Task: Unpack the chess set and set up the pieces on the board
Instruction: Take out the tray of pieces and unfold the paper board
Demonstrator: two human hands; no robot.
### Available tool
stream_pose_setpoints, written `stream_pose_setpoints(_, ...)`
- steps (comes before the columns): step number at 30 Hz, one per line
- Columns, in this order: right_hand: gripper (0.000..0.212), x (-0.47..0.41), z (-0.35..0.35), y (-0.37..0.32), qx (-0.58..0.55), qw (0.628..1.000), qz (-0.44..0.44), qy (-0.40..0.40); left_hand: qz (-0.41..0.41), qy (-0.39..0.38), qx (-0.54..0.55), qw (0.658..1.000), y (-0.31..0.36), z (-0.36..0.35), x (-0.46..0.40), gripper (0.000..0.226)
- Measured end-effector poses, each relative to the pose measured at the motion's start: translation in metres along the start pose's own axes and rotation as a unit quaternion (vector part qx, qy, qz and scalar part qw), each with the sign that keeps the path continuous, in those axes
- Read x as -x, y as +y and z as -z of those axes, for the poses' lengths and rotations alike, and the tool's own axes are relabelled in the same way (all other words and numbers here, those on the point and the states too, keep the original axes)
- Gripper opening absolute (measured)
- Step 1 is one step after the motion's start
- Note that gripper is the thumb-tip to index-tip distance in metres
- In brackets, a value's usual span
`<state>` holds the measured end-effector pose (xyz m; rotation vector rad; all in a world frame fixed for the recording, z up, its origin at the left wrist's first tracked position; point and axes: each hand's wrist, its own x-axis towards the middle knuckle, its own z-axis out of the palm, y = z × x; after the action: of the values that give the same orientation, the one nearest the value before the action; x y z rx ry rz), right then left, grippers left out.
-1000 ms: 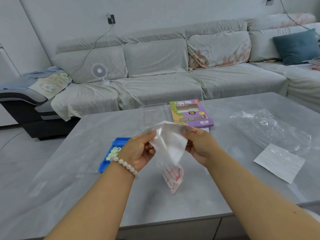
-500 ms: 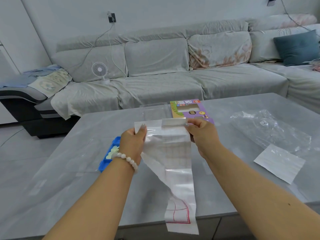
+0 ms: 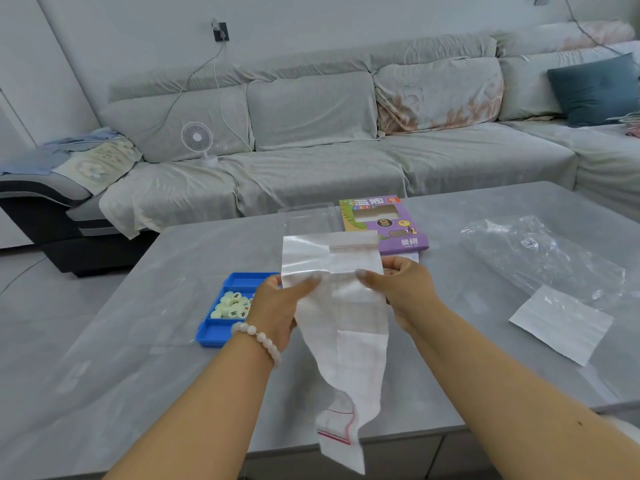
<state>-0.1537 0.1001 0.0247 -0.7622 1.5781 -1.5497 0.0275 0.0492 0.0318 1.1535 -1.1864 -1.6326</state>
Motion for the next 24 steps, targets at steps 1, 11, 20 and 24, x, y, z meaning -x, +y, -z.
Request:
stream_pose_setpoints(1,0.034,-0.001,0.001,0.0,-0.007,1.0,-0.003,-0.005,0.004,0.005,-0.021,1.0,-0.005,0.001,0.001,0.032)
stream_pose_setpoints(11,0.017,-0.01,0.012,0.0,-0.003,0.999,-0.04,-0.024,-0.003,0.043,-0.089,0.995,-0.012,0.011,-0.013,0.034)
stream_pose_setpoints(20,0.015,-0.023,0.034,0.0,0.077,0.995,-0.031,0.048,0.001,0.124,-0.156,0.98,-0.018,0.034,-0.033,0.047)
stream_pose_setpoints(24,0.025,-0.032,0.044,-0.006,0.185,0.977,0.021,0.107,0.022,0.108,-0.26,0.959,-0.001,0.04,-0.039,0.043)
